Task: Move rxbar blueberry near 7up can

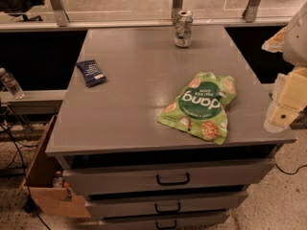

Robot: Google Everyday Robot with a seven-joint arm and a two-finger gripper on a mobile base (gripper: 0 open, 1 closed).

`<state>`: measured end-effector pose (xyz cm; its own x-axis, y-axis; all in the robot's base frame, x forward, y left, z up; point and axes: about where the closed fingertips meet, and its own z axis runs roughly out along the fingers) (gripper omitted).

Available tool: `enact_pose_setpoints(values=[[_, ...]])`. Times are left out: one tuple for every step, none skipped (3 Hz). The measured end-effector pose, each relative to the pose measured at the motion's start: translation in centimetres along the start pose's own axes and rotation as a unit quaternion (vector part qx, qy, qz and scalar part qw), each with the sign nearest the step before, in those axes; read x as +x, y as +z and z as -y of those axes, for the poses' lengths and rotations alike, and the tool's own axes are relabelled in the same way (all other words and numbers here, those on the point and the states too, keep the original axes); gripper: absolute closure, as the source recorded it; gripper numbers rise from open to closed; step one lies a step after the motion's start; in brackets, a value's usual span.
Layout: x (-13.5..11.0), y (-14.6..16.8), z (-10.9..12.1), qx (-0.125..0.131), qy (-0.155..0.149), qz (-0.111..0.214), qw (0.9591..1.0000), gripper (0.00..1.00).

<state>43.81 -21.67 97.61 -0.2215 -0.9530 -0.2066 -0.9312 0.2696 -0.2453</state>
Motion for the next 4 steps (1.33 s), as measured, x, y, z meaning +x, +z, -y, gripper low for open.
enact_pose_setpoints(values=[[0.0,0.0,0.0,0.000,0.000,0.000,1.0000,0.00],[-3.3,2.0,1.5,0.005,-0.018,0.020,0.9996,0.00],[-8.8,6.0,4.4,-0.001,-0.023,0.067,0.9975,0.00],[-14.9,10.3,6.3,-0.024,-0.010,0.119,0.9926,0.00]])
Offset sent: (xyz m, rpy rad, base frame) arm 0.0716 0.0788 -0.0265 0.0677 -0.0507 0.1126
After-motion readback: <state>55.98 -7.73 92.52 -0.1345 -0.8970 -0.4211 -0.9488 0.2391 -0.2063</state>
